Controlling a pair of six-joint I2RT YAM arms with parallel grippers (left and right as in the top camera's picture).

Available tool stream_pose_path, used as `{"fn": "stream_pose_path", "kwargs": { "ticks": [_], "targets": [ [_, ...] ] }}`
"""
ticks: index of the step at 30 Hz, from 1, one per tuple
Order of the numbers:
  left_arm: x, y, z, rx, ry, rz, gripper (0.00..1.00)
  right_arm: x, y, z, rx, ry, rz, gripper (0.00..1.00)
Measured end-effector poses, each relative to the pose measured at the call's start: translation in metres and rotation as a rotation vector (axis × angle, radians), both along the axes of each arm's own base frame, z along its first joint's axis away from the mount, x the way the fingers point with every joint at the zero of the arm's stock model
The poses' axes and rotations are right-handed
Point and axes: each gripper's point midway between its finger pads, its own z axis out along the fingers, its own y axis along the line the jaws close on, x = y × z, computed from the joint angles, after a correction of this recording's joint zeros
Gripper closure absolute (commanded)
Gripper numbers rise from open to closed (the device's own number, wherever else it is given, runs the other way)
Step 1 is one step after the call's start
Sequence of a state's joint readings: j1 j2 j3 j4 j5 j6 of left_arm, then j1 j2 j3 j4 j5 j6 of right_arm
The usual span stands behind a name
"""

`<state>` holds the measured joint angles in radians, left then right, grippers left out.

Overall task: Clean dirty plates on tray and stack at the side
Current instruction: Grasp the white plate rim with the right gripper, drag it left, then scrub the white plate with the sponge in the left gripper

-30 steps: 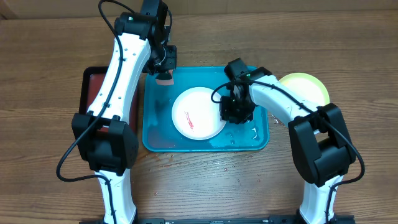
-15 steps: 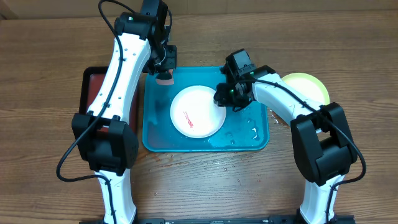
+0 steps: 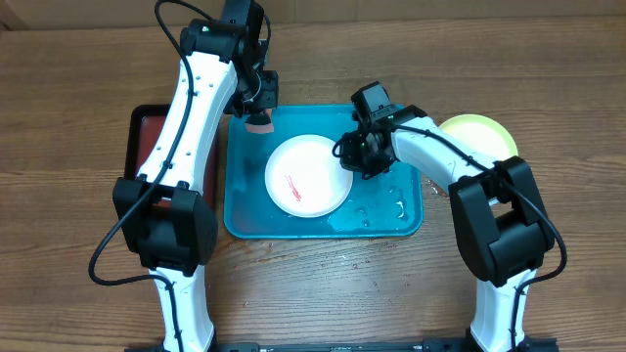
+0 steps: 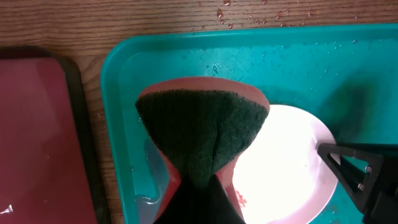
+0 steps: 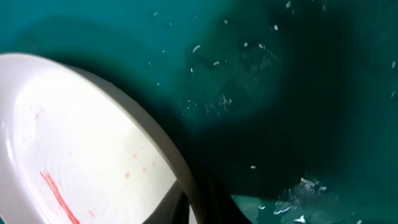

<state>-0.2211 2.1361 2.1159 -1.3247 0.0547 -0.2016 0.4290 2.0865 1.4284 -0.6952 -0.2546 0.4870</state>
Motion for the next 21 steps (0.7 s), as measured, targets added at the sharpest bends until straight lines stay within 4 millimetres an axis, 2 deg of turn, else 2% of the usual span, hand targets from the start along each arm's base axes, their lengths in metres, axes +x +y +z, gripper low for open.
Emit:
{"fn": "stream_pose_path", "kwargs": {
  "ticks": [16, 21],
  "targets": [
    [0.000, 0.000, -0.001, 0.000, 0.001, 0.000, 0.96, -0.007, 0.006, -0.002, 0.002, 0.055, -0.116, 0.96],
    [-0.004, -0.005, -0.018, 0.006, 0.024, -0.012, 0.96, -0.008, 0.008, -0.003, -0.008, 0.053, -0.121, 0.96]
  ]
}}
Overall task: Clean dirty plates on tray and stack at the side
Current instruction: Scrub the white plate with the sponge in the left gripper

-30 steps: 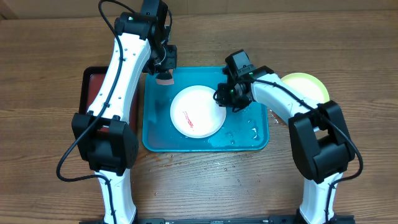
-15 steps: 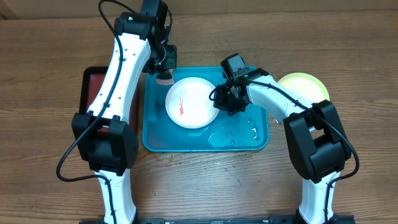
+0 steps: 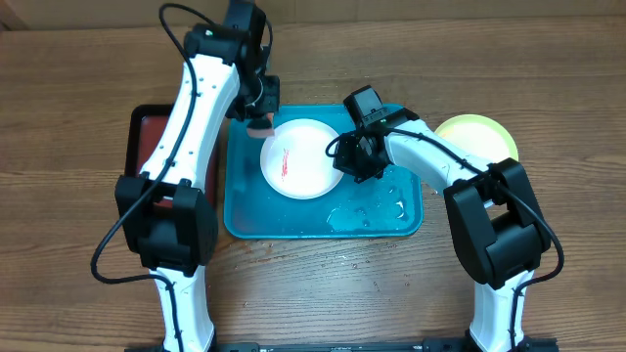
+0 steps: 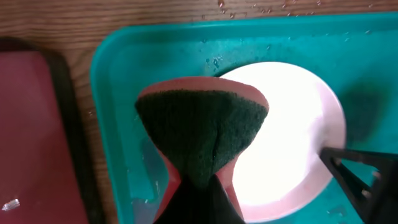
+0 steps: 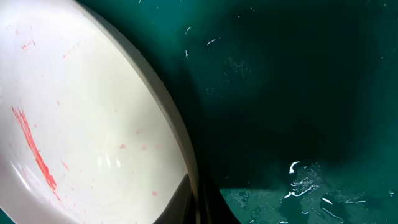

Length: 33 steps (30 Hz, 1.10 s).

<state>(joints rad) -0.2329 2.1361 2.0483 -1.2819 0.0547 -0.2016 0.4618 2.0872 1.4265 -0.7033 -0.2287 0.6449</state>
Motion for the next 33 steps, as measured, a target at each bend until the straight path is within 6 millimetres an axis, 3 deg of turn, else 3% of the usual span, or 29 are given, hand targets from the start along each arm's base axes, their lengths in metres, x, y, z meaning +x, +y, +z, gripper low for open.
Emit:
{"fn": "stream_pose_path", "kwargs": {
  "ticks": [7, 17, 23, 30, 33],
  "targets": [
    [-0.022, -0.021, -0.051, 0.014, 0.072, -0.057, 0.96, 0.000, 0.000, 0.000, -0.001, 0.001, -0.002, 0.96],
    [-0.036, -0.037, -0.099, 0.008, 0.083, -0.098, 0.96, -0.001, 0.000, 0.000, -0.001, 0.001, -0.001, 0.96],
    [-0.035, -0.037, -0.115, 0.002, 0.061, -0.098, 0.96, -0.001, 0.000, 0.000, -0.003, 0.001, -0.001, 0.96],
    [-0.037, -0.038, -0.116, -0.005, 0.066, -0.099, 0.96, -0.001, 0.000, 0.000, -0.004, 0.001, -0.001, 0.96],
    [-0.043, -0.047, -0.115, -0.064, 0.089, -0.156, 0.96, -0.001, 0.000, 0.000, -0.004, 0.001, -0.001, 0.96]
  ]
}}
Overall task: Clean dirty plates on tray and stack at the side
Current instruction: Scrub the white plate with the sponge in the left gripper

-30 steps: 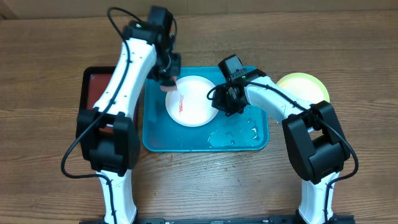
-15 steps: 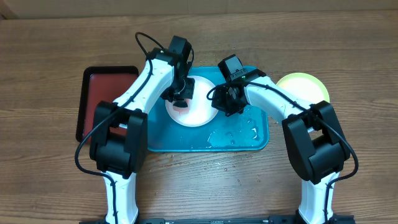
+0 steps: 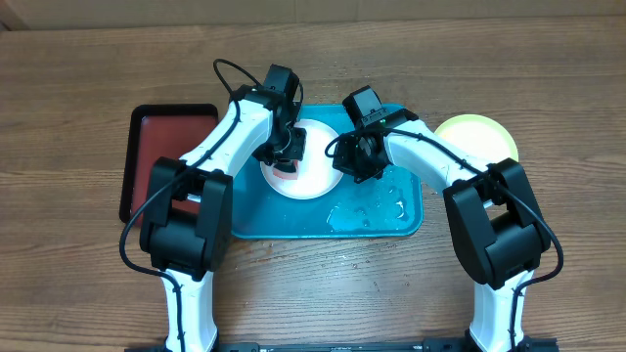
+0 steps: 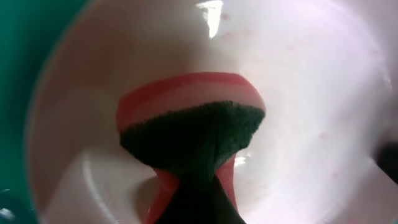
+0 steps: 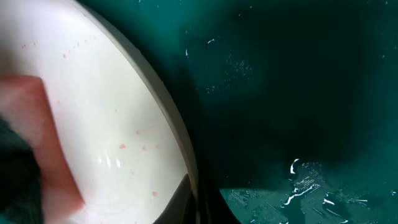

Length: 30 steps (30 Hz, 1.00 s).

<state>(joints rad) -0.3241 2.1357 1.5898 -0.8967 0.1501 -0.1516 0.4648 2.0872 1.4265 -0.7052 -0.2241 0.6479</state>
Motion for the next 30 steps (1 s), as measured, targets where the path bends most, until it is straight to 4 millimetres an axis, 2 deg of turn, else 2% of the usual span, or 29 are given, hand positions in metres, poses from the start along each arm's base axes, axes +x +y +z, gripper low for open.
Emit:
{"fn": "stream_pose_path", "kwargs": {
  "ticks": [5, 9, 14, 22, 26, 30],
  "targets": [
    [-0.018, -0.028, 0.005, -0.178, 0.053, -0.155, 0.95, 0.000, 0.000, 0.000, -0.001, 0.000, 0.001, 0.96],
    [-0.016, -0.032, 0.005, -0.198, 0.036, -0.173, 0.96, 0.000, 0.000, 0.000, -0.003, -0.001, 0.000, 0.96],
    [-0.005, -0.008, -0.003, -0.042, 0.008, -0.059, 0.96, 0.000, 0.000, 0.000, -0.003, -0.001, 0.000, 0.96],
    [0.015, 0.049, 0.000, 0.298, -0.111, 0.147, 0.96, 0.000, 0.000, 0.000, -0.001, -0.001, 0.000, 0.96],
    [0.016, 0.056, 0.002, 0.338, -0.124, 0.168, 0.95, -0.001, 0.004, 0.000, 0.004, -0.004, 0.006, 0.96],
    [0.012, 0.053, 0.001, 0.321, -0.101, 0.144, 0.96, -0.001, 0.005, 0.000, 0.004, -0.004, 0.007, 0.96]
  ]
}}
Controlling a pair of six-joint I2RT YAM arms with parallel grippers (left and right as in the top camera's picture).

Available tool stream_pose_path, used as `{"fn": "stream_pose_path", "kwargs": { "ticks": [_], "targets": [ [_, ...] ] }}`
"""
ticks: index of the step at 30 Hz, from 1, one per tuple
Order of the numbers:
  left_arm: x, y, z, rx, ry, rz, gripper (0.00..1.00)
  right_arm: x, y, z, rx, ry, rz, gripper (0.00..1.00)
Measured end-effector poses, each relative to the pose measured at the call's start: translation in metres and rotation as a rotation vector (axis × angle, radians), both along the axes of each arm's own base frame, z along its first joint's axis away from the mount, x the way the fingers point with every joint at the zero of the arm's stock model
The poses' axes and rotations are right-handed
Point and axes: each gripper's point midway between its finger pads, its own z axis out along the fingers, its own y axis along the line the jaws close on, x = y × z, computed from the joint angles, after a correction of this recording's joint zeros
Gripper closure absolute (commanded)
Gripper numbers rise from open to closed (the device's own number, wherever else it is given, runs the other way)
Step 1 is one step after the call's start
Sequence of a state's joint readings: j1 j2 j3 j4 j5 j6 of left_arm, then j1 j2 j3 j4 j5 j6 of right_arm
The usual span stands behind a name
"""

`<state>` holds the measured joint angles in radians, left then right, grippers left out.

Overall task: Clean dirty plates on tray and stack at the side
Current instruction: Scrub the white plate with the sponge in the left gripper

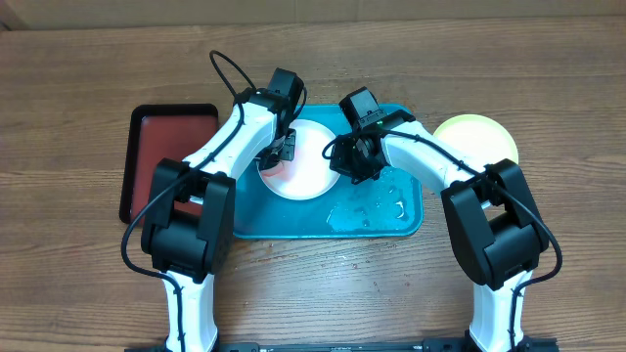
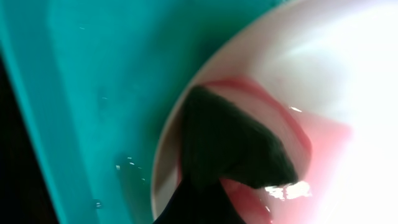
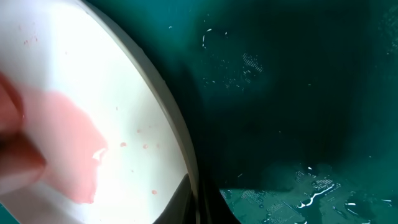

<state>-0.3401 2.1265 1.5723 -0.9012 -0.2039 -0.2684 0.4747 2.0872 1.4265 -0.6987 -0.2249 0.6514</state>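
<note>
A white plate (image 1: 311,166) lies in the teal tray (image 1: 391,220). My right gripper (image 1: 349,162) is shut on its right rim, and the pinched edge shows in the right wrist view (image 3: 198,198). My left gripper (image 1: 278,149) is shut on a pink sponge with a dark green scouring face (image 2: 233,146). The sponge presses on the plate's left part, close to the rim (image 2: 163,162). Its pink side shows on the plate's surface (image 3: 59,158). Small pink specks (image 3: 138,144) dot the plate near my right fingers.
A pale green plate (image 1: 481,137) sits on the table right of the tray. A dark red tray (image 1: 161,161) lies to the left. Water drops lie on the teal tray's near right floor (image 1: 377,210).
The sponge has gone from the plate's middle to its left part by the rim. My right gripper still holds the rim in the same place.
My left gripper held the sponge over the tray's far left corner while the right held the plate, marked with a red streak. The plate then stood further left and back. Then the sponge was on the plate, and now no streak shows.
</note>
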Motion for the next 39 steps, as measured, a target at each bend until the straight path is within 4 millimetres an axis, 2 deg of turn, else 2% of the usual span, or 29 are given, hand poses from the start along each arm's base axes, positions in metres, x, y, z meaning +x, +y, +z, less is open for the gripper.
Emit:
{"fn": "stream_pose_path", "kwargs": {
  "ticks": [6, 10, 14, 16, 19, 22, 25, 27, 31, 33, 37, 39],
  "targets": [
    [-0.017, -0.028, -0.004, -0.195, 0.110, -0.176, 0.96, 0.000, -0.001, 0.000, -0.004, 0.000, 0.000, 0.96],
    [-0.030, -0.064, 0.002, -0.408, 0.163, -0.325, 0.96, 0.000, -0.001, 0.000, -0.004, 0.000, -0.001, 0.96],
    [-0.028, -0.086, 0.008, -0.503, 0.134, -0.405, 0.96, 0.000, -0.001, 0.000, -0.004, -0.001, -0.001, 0.96],
    [-0.021, -0.088, 0.009, -0.505, 0.101, -0.412, 0.96, 0.000, -0.001, 0.000, -0.004, -0.001, -0.001, 0.96],
    [-0.001, -0.082, 0.007, -0.443, 0.025, -0.368, 0.96, 0.000, -0.001, 0.000, -0.004, 0.000, -0.001, 0.96],
    [0.020, -0.062, 0.005, -0.322, -0.053, -0.259, 0.96, 0.000, -0.001, 0.000, -0.004, 0.000, -0.001, 0.96],
    [0.029, -0.032, 0.003, -0.172, -0.095, -0.103, 0.96, 0.000, -0.001, 0.000, -0.004, -0.001, 0.000, 0.96],
    [0.029, -0.022, 0.004, -0.124, -0.103, -0.059, 0.96, 0.000, -0.001, 0.000, -0.004, -0.001, -0.001, 0.96],
    [0.016, -0.002, 0.002, -0.027, -0.064, 0.022, 0.96, 0.000, -0.001, 0.000, -0.004, -0.002, 0.000, 0.96],
    [0.002, 0.002, 0.000, -0.005, -0.010, 0.035, 0.96, 0.001, 0.000, 0.000, -0.003, -0.004, 0.001, 0.96],
    [-0.034, 0.004, -0.002, -0.014, 0.142, 0.047, 0.96, -0.002, 0.002, 0.000, -0.001, -0.002, 0.017, 0.96],
    [-0.050, -0.003, -0.003, -0.060, 0.219, 0.045, 0.96, -0.002, 0.003, 0.000, -0.001, -0.003, 0.024, 0.96]
  ]
}}
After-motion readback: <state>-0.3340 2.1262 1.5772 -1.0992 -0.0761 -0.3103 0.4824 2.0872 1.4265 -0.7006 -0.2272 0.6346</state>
